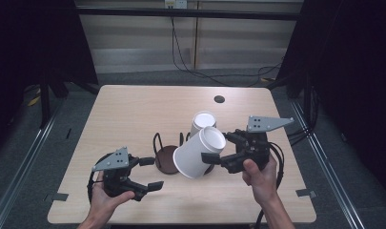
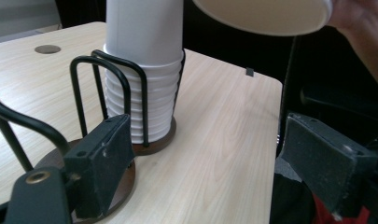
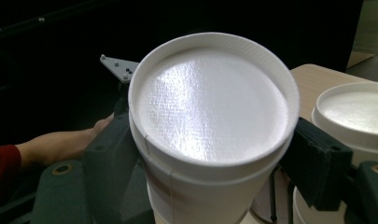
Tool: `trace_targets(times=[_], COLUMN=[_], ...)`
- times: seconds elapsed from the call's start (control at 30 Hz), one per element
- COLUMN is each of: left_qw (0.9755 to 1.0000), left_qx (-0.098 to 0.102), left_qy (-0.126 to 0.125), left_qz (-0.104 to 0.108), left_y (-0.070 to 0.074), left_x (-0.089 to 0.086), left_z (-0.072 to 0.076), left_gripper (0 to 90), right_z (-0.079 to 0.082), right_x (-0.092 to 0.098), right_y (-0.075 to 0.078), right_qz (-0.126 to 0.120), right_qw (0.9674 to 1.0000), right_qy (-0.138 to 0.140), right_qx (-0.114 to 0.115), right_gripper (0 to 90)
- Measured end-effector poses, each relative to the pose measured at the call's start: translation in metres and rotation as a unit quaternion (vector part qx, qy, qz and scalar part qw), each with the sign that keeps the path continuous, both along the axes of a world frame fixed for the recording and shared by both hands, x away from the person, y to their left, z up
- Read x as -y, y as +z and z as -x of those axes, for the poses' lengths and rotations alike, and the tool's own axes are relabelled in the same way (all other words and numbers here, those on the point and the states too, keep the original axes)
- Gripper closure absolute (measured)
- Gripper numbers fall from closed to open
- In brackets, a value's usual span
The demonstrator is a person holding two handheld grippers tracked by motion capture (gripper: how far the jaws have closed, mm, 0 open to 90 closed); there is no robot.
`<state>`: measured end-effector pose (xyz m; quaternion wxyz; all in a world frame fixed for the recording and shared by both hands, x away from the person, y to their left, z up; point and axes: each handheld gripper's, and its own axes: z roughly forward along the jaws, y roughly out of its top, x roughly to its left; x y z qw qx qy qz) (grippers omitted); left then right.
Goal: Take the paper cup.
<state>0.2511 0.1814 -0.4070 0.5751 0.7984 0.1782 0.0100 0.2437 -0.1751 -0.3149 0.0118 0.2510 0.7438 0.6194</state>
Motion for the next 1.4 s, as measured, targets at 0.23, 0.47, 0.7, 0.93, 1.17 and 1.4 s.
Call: trace_targets(times=[0.23, 0.47, 0.7, 0.93, 1.17, 1.4], left_qw=[0.9999, 0.9996, 0.9993, 0.9993, 0.9993, 0.9991], left_qx=[0.004, 0.011, 0.013, 0.013, 0.008, -0.003], left_qy=[-0.008, -0.019, -0.03, -0.034, -0.034, -0.042], left_qz=[0.009, 0.015, 0.018, 0.012, 0.011, 0.004], left_y=[0.005, 0.01, 0.014, 0.013, 0.006, -0.002], left_x=[0.0, 0.001, 0.01, 0.021, 0.027, 0.031], left_z=[0.002, 0.004, 0.002, 0.0, -0.004, -0.006], left_gripper=[15.8, 15.8, 15.8, 15.7, 15.8, 15.7], right_z=[-0.001, -0.004, -0.009, -0.014, -0.016, -0.016], right_x=[-0.004, -0.013, -0.018, -0.021, -0.027, -0.033], right_y=[-0.018, -0.035, -0.048, -0.06, -0.068, -0.073], right_qz=[-0.001, 0.011, 0.016, 0.021, 0.02, 0.021], right_qw=[0.9998, 0.9992, 0.9988, 0.998, 0.9971, 0.9965], right_qy=[0.008, 0.019, 0.024, 0.021, 0.028, 0.035], right_qx=[-0.018, -0.032, -0.04, -0.056, -0.068, -0.072], right_gripper=[24.3, 24.8, 25.3, 25.5, 25.5, 25.6])
